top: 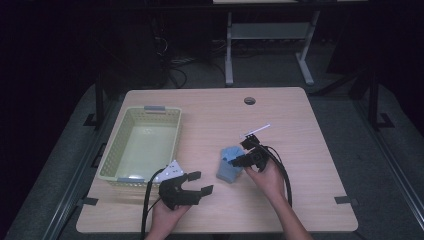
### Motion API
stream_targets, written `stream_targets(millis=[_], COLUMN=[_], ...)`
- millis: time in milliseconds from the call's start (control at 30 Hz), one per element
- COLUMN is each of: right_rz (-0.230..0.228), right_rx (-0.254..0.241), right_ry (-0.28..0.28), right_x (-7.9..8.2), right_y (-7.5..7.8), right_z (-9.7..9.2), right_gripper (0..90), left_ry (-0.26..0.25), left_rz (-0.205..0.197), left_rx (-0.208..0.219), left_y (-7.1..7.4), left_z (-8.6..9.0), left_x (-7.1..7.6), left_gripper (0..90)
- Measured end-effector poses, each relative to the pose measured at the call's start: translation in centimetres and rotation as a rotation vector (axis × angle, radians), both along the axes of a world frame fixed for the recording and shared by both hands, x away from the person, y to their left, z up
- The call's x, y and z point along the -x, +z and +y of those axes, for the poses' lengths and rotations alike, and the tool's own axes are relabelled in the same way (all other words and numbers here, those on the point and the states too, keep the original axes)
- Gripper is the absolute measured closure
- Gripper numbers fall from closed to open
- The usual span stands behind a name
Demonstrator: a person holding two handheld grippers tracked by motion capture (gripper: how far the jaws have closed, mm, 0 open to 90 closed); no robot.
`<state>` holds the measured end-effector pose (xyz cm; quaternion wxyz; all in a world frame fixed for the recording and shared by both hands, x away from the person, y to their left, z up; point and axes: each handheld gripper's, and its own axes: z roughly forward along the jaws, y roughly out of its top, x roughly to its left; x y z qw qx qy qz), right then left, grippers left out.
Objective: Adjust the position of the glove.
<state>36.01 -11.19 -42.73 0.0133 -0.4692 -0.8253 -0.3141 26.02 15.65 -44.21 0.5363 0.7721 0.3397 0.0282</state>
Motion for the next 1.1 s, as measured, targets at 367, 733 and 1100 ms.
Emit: stream_targets(millis=[367, 733, 1100], right_rz=[0.039, 0.108, 0.129], right_rx=[-0.179, -0.325, -0.317], right_ry=[-0.112, -0.19, -0.215], right_x=[1.5, 2.4, 2.1], right_y=[-1.3, -3.1, -3.8], right_z=[-3.4, -4.5, -3.8], right_gripper=[50.4, 49.5, 51.4], left_ry=[0.036, 0.109, 0.193], left_rz=[0.099, 0.256, 0.381], left_rx=[0.021, 0.003, 0.008], left_y=[0.6, -0.6, -2.0], left_z=[-1.9, -3.7, -3.7], left_x=[-2.5, -5.3, -7.8], left_gripper=[31.4, 35.0, 45.2])
